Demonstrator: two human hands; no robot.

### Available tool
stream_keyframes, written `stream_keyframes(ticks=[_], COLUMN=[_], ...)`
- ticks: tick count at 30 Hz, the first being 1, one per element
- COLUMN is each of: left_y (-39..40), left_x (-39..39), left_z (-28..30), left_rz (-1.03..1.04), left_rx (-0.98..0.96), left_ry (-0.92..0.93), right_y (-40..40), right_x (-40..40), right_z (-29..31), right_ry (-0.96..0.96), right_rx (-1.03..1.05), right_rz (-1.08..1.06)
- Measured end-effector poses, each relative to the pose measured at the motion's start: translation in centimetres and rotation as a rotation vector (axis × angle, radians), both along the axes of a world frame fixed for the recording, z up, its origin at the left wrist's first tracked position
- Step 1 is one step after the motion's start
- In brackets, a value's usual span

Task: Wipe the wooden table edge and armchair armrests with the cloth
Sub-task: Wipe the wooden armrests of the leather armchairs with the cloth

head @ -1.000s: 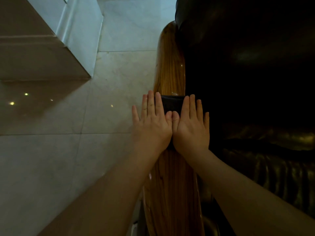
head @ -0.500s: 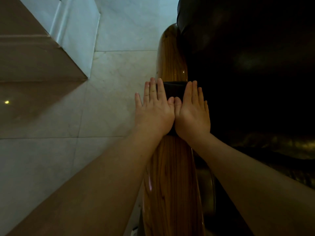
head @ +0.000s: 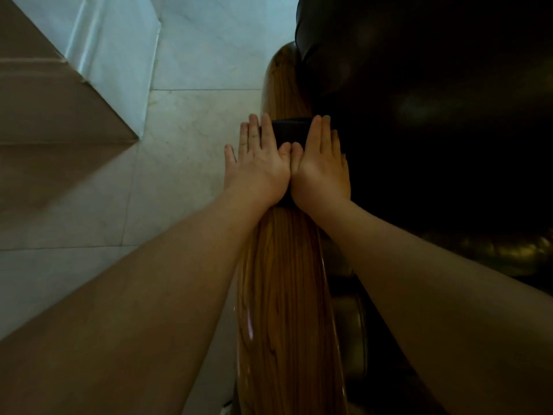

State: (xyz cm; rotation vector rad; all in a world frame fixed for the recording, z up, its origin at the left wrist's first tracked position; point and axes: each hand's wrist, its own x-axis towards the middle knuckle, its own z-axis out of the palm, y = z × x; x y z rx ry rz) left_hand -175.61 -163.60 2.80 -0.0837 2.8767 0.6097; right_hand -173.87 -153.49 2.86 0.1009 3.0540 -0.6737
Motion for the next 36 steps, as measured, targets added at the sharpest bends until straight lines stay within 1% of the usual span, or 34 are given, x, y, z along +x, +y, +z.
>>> stream_keyframes(ticks=[4,9,13,18,22,27,31,36], left_y=[-0.1,-0.2,-0.1,0.3,0.3,0.6,0.7,1.1], left_x=[1.1,5.4,9.6,14.2,17.5,21.2,23.7,25.9], left_z=[0.0,0.1,0.3,-0.1,-0.3,-0.7,-1.7,-2.5], left_rz=[0.007,-0.012,-0.007,0.004,0.007,0.027,0.011,0.027], left_rx=[0.015,0.006,-0.024,-0.108,-0.112,-0.112,-0.14,-0.127], left_ry=[-0.011,0.023,0.084,0.132,0.145,0.199,0.226,0.28], right_y=[0.1,0.7,0.7,0.7,0.6,1.0,1.2,1.4], right_x=[1.1,5.0,8.5,12.6,15.7,19.1,21.6,23.7], right_z=[0.2,0.1,0.0,-0.9,-1.2,-1.7,-2.3,-2.6], right_ry=[-0.024,-0.085,-0.082,-0.069,-0.064,-0.076,-0.066,-0.045], right_rx=[0.002,0.098,0.03,-0.015,-0.031,-0.025,-0.03,-0.004], right_rz=[0.044,0.122,0.12,0.073,0.067,0.103,0.094,0.074])
